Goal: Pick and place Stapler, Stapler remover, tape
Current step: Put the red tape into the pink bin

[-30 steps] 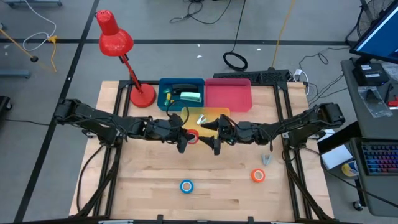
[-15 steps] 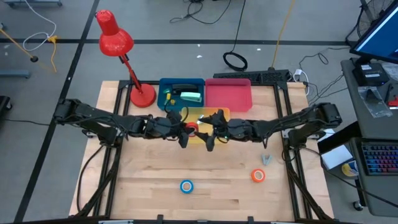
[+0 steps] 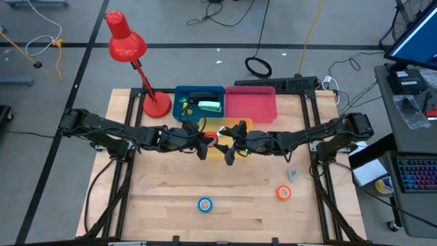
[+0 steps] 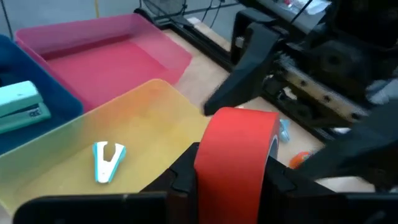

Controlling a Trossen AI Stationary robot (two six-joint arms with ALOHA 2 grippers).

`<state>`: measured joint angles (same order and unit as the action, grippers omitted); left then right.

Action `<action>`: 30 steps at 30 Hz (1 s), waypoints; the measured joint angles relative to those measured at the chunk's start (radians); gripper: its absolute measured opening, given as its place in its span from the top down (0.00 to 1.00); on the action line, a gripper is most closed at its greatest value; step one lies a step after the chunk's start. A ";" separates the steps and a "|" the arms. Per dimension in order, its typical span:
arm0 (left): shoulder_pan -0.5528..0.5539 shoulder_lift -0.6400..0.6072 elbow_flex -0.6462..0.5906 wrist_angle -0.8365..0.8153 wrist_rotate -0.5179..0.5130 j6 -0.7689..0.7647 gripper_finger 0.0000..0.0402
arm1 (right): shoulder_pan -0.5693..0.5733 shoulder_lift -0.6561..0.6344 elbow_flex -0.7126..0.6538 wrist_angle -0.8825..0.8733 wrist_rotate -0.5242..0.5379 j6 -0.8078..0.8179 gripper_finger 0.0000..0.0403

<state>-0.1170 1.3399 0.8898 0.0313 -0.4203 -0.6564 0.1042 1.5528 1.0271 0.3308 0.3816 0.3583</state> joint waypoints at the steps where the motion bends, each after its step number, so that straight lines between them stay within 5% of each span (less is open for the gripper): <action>1: 0.000 0.000 0.000 0.008 -0.005 0.001 0.77 | -0.001 0.000 0.000 -0.001 0.012 0.006 0.30; 30: -0.043 0.041 -0.001 0.125 -0.202 0.008 0.77 | -0.038 -0.001 0.000 0.047 0.040 0.152 0.53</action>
<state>-0.1596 1.3811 0.8886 0.1565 -0.6218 -0.6487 0.0662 1.5520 1.0275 0.3781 0.4216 0.5106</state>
